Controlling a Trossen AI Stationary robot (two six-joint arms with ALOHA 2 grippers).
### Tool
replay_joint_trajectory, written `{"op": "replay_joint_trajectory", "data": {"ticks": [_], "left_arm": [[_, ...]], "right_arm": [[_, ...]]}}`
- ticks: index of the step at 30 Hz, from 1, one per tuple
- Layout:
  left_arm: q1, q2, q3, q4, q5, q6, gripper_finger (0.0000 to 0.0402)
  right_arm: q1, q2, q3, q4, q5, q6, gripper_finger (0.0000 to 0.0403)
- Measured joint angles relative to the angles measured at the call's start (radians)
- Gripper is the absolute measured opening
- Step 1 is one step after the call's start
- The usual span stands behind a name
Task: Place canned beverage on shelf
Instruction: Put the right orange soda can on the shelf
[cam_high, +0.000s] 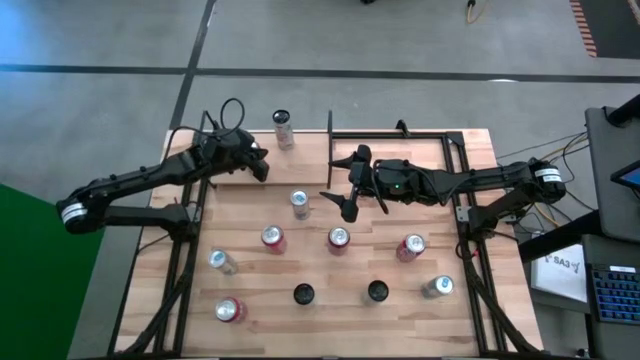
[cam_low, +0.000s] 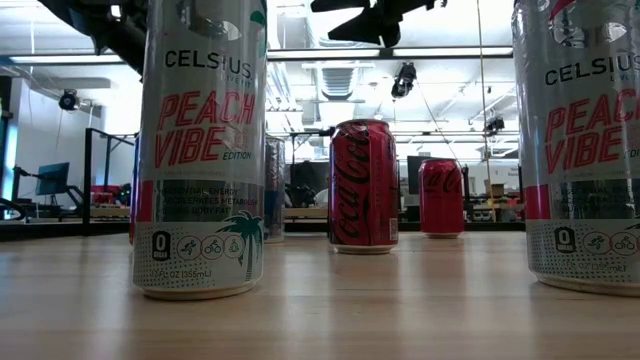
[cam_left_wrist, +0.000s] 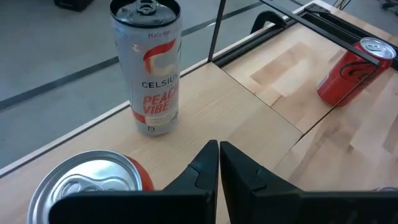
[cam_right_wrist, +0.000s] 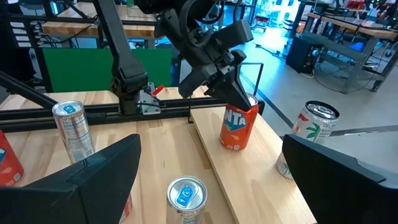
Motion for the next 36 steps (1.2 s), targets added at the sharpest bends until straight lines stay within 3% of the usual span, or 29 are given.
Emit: {"op": "replay_joint_trajectory", "data": {"ticks": [9, 21, 36], "left_arm": [[0.0, 0.028, -0.001, -0.028, -0.114, 0.028, 0.0], [0.0, 0.035, -0.002, -0.128, -0.122, 0.03, 0.0], [-0.001, -0.055, -0.002, -0.179, -0.117, 0.078, 0.0]], "right_arm": [[0.0, 0.0, 0.0, 0.0, 0.0, -0.001, 0.0381], [0.0, 0.0, 0.0, -0.003, 0.0, 0.0, 0.0381], [0.0, 0.0, 0.0, -0.005, 0.0, 0.0, 0.0381]]}}
